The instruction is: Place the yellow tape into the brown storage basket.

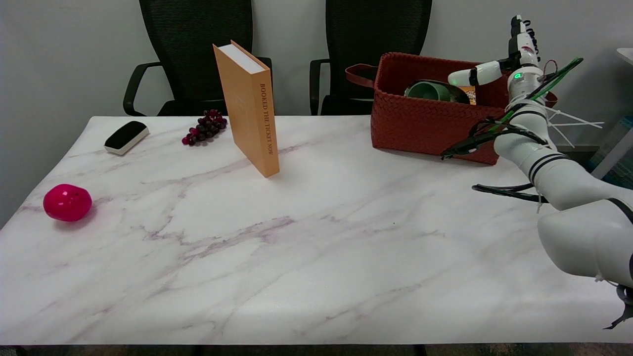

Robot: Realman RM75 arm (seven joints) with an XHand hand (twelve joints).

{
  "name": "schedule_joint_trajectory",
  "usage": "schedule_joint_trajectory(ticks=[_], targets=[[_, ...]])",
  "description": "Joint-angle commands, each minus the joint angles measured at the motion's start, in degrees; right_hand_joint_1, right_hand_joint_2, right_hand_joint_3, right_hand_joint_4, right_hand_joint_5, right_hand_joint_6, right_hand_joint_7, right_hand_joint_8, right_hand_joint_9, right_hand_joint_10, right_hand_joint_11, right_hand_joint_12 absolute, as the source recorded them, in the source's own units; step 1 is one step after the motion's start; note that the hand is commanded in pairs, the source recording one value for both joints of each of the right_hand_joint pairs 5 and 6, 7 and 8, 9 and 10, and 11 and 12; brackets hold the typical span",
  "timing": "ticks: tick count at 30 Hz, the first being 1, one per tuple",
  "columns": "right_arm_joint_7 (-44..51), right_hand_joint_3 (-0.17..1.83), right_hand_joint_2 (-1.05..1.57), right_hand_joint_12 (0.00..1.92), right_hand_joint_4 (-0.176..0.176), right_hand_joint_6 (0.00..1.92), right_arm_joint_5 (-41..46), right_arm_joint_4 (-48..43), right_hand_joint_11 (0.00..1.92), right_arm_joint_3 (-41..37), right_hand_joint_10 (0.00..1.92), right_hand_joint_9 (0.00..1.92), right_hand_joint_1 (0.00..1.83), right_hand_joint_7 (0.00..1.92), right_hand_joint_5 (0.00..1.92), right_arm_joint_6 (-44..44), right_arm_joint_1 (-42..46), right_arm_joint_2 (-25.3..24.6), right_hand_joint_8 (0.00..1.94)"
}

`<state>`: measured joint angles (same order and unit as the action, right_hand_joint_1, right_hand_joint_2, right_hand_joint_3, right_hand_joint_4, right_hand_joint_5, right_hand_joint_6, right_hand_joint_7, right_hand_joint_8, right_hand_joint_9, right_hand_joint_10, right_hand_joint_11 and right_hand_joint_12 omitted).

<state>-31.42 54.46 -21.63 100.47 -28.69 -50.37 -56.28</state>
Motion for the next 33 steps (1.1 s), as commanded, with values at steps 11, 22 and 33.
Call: schedule_joint_trajectory(ticks=[11,22,33], targets=[[-12.5,0.35,-0.31,0.00,0.000,0.00,3.6,-30.8,0.00,3.3,0.00,0.00,0.94,0.00,0.00,-8.8,17.1,4.6,0.00],[-12.3,0.15,-0.09,0.00,0.000,0.00,1.4,-48.2,0.00,7.4,0.00,0.00,0.90,0.00,0.00,-13.4,29.4,5.2,0.00],[-12.0,0.19,-0.08,0.00,0.000,0.00,-6.3,-59.3,0.00,7.6,0.00,0.00,0.90,0.00,0.00,-14.7,40.2,0.9,0.00]])
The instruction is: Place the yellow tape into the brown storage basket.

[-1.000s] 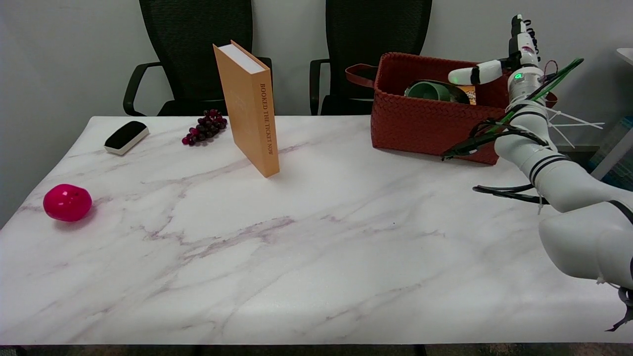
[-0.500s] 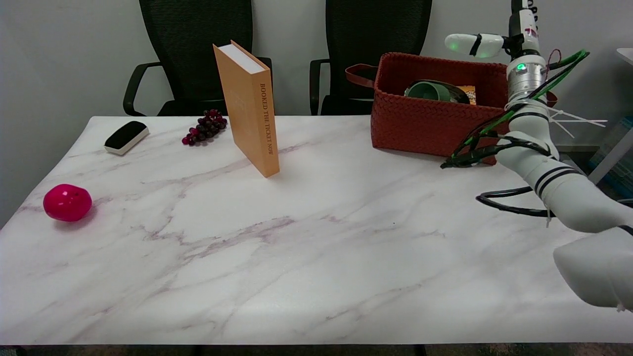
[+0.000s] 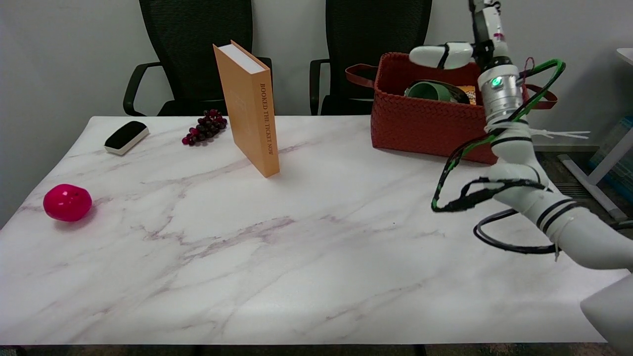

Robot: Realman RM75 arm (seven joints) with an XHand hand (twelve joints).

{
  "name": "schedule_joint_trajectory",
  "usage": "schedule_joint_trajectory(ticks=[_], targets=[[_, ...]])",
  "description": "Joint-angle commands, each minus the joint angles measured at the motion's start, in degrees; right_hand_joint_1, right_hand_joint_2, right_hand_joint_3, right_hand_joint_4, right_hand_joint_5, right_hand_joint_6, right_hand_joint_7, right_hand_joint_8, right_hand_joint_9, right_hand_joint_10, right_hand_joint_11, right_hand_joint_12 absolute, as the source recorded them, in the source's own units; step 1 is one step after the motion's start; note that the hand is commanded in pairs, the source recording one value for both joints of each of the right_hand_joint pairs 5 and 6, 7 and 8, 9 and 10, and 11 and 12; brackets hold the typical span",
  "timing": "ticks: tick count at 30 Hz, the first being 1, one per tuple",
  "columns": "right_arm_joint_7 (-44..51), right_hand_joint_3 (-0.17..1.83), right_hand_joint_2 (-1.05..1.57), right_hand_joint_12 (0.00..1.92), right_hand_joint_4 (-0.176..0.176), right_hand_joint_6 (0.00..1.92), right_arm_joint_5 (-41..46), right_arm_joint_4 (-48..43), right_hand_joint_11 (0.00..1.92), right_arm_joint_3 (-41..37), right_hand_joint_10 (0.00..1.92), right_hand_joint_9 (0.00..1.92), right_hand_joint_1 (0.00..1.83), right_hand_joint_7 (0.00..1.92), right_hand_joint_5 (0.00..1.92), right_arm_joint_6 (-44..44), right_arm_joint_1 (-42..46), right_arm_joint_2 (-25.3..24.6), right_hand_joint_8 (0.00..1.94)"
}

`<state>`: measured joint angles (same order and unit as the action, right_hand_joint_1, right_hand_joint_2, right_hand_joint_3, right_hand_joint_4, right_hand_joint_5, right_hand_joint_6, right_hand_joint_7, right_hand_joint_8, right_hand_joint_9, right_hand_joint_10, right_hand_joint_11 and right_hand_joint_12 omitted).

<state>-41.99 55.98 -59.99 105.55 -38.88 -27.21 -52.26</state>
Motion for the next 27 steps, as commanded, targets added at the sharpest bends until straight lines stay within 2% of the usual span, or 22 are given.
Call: schedule_joint_trajectory(ticks=[1,10,21,27], targets=[[-1.4,0.19,-0.08,0.00,0.000,0.00,-8.5,-21.7,0.00,2.6,0.00,0.00,0.90,0.00,0.00,-4.7,17.8,-3.6,0.00],[1.9,0.20,-0.07,0.00,0.000,0.00,-15.0,-28.7,0.00,6.0,0.00,0.00,0.90,0.00,0.00,-4.4,20.5,-7.5,0.00],[11.5,0.19,-0.03,0.00,0.000,0.00,-15.2,-30.2,0.00,8.1,0.00,0.00,0.90,0.00,0.00,-4.5,23.9,-15.6,0.00],[13.1,0.23,-0.03,0.00,0.000,0.00,-15.2,-30.1,0.00,8.2,0.00,0.00,0.90,0.00,0.00,-4.3,23.1,-16.7,0.00]])
